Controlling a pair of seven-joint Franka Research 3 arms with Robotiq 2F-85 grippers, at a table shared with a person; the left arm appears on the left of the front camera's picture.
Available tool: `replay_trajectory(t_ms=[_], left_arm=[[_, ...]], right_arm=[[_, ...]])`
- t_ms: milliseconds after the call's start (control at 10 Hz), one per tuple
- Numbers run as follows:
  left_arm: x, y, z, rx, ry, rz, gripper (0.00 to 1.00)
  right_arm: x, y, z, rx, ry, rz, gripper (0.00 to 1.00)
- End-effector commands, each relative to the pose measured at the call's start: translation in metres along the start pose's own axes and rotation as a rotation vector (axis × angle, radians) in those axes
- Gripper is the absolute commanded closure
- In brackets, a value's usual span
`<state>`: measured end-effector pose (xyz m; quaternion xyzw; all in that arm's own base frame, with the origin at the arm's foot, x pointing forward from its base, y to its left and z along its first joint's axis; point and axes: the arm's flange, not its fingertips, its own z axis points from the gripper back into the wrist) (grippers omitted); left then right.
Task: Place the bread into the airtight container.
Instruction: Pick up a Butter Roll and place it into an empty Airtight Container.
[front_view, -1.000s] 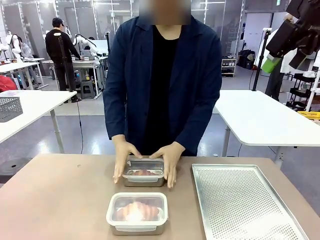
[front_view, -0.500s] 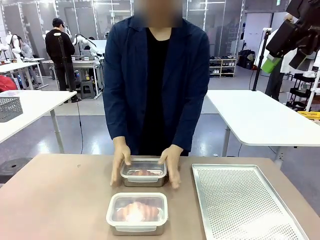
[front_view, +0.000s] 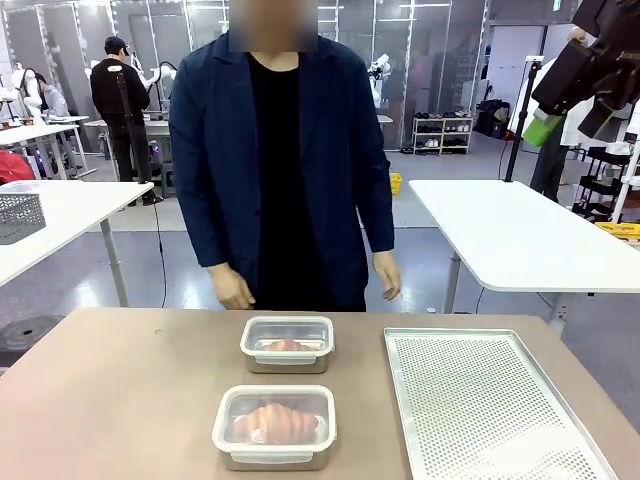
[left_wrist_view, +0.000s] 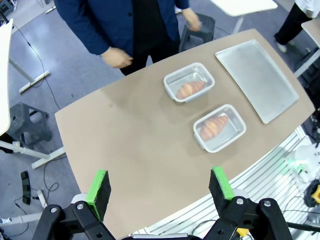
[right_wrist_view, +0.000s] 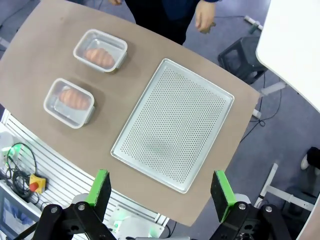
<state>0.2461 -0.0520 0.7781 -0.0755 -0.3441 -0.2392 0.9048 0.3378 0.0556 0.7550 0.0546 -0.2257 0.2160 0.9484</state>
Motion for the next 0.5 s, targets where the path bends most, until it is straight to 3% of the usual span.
replay_trajectory(t_ms=[0, 400], left_arm=[[-0.0004, 0.0000, 0.0008, -0.009, 0.000, -0.012, 0.00], [-0.0004, 0.0000, 0.0008, -0.009, 0.000, -0.012, 0.00]], right_arm=[[0.0016, -0.0022, 0.0011, -0.008, -0.006, -0.002, 0.00], [0.0016, -0.0022, 0.0011, -0.008, -0.006, -0.002, 0.00]])
